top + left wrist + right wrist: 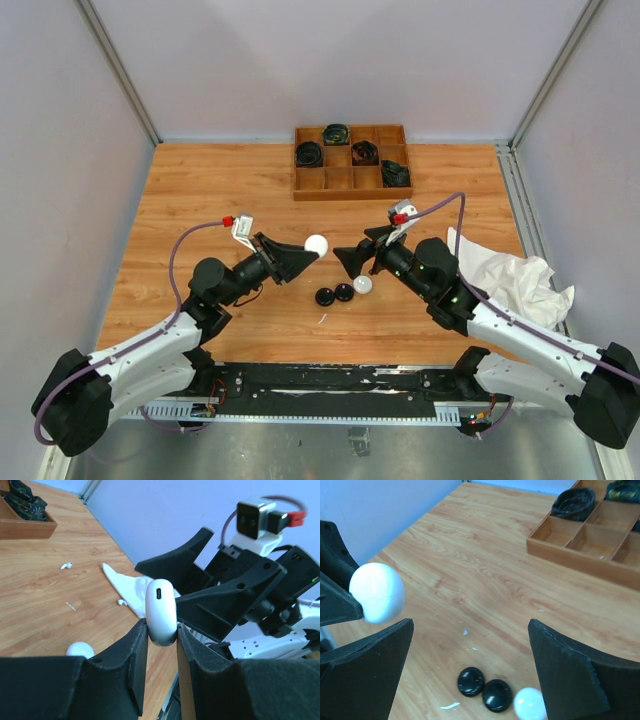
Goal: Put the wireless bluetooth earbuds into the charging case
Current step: Pick up the charging case at the center of the board.
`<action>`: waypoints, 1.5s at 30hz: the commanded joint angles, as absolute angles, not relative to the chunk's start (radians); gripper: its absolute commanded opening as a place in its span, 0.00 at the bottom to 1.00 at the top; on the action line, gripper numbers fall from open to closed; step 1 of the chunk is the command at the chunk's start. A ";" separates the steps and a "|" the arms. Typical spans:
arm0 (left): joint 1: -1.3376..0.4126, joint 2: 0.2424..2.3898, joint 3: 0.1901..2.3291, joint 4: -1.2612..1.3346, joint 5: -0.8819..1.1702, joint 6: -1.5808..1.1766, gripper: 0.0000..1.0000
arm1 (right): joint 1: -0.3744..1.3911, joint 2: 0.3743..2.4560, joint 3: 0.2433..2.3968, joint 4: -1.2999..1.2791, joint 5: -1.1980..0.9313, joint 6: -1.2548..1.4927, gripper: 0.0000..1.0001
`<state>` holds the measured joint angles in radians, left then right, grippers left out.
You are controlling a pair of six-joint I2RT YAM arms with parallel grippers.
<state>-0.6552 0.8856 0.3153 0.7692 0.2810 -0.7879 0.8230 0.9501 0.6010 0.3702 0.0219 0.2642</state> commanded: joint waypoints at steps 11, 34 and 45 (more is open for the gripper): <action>-0.692 0.943 0.269 1.075 0.170 -0.946 0.00 | 0.814 1.002 0.491 0.948 -0.122 0.745 0.81; -0.713 1.009 0.272 1.199 0.185 -0.977 0.02 | 0.811 1.131 0.527 1.094 -0.277 0.804 0.29; -0.713 0.983 0.251 1.149 0.187 -0.903 0.29 | 0.793 1.070 0.541 0.993 -0.314 0.762 0.01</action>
